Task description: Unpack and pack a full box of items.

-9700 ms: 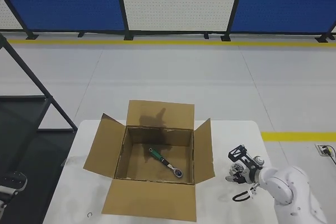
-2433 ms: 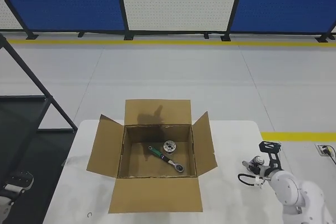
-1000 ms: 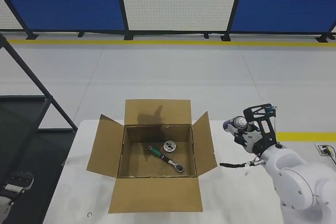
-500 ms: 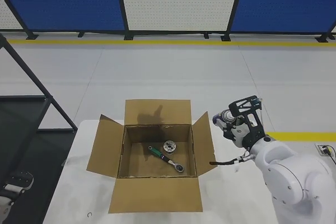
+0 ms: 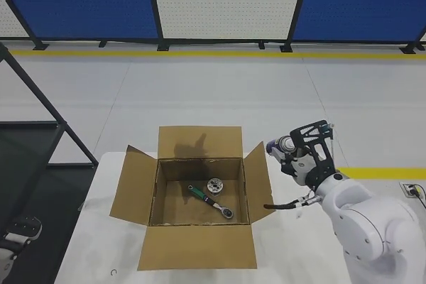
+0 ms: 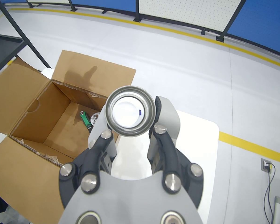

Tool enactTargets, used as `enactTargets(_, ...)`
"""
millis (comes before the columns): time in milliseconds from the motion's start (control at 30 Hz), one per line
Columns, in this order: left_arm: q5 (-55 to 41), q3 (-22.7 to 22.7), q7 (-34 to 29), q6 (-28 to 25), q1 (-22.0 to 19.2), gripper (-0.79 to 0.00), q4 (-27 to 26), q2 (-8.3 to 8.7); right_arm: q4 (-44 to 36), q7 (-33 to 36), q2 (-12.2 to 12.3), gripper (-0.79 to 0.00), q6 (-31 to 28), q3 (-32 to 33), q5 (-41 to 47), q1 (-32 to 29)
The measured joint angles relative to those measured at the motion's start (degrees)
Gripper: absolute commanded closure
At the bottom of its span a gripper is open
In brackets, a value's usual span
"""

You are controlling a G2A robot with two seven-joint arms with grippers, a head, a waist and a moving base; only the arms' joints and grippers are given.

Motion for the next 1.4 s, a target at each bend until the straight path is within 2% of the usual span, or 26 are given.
enactTargets(133, -2.1, -0.3, 0.3, -0.4, -0.3, -0.785, -0.4, -0.13, 0.4, 0.3, -0.1, 0.000, -1.1, -1.2, 2.8, 2.4)
enactTargets(367, -4.3, -1.3, -1.3, -0.4, -1.2, -0.785, 0.5, -0.08, 4.4, 2.3, -0.8, 0.000, -2.0, -7.1, 8.1, 7.4)
enactTargets(567, -5.1, -1.7, -2.8, -0.1, -1.9, -0.785, 1.4, 0.02, 12.2, 4.2, -1.9, 0.000, -0.3, -14.0, 12.1, 11.8)
enactTargets(900, -5.1, -1.6, -2.7, -0.1, -1.9, -0.785, 1.4, 0.01, 27.1, -0.6, -5.0, 0.000, 2.9, -25.4, 19.9, 16.6)
enactTargets(1400, -5.1, -1.6, -2.7, -0.1, -1.9, -0.785, 1.4, 0.01, 28.8, -0.9, -5.2, 0.000, 3.2, -26.1, 20.8, 16.7)
